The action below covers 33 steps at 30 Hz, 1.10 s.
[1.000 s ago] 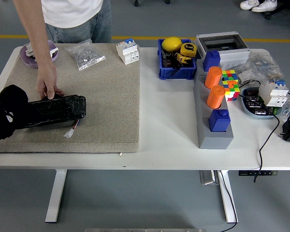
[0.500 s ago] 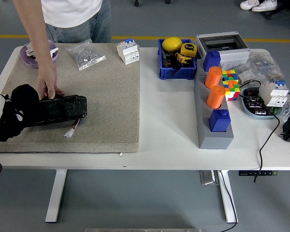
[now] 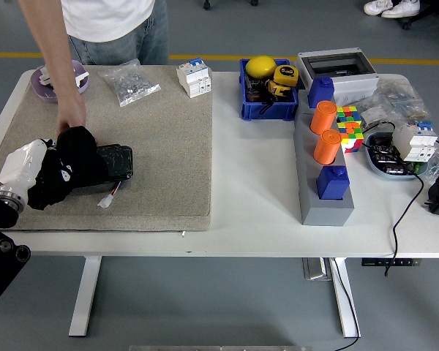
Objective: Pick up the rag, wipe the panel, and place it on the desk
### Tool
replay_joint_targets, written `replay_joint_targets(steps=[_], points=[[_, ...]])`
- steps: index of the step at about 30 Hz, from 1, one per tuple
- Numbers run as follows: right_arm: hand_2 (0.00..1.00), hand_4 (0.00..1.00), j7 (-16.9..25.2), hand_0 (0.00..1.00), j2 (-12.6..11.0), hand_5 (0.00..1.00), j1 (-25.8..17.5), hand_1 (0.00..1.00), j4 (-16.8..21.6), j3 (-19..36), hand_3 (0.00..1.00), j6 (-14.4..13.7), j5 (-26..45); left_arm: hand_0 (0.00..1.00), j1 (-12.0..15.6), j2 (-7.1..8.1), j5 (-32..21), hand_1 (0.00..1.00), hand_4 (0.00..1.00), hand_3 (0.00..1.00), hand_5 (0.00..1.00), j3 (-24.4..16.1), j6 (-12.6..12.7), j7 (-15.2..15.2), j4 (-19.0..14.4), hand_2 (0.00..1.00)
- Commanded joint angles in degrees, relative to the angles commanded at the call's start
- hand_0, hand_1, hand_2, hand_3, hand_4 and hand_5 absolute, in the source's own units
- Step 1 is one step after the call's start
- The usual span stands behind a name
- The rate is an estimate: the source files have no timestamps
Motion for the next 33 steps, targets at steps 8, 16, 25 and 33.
replay_joint_targets(steps=[8,16,25,33], points=[[0.717,0.998,-0.06,0.733,-0.1,0.605,0.08,0.555,0.04,-0.19,0.752,0.07,0.05,0.181,-2.43,-1.04,-1.05,0.111,0.081,0.442,0.002,4.57,-0.02,0.57,-1.14,0.53],[0.717,0.998,-0.16,0.733,-0.1,0.605,0.27,0.555,0.0,-0.36,0.752,0.19,-0.03,0.181,-4.36,-1.98,-2.04,0.111,0.082,0.442,0.002,8.71,0.07,0.86,-1.23,0.531],[0.717,0.998,-0.21,0.733,-0.21,0.605,0.21,0.555,-0.04,-0.5,0.752,0.23,0.03,0.181,-5.05,-2.12,-2.34,0.11,0.083,0.442,0.002,10.19,0.21,1.09,-1.71,0.531],[0.716,0.998,-0.21,0.733,-0.15,0.604,0.24,0.555,-0.02,-0.67,0.752,0.22,0.09,0.181,-4.63,-2.08,-2.32,0.11,0.082,0.443,0.002,9.52,0.54,1.05,-1.06,0.532]])
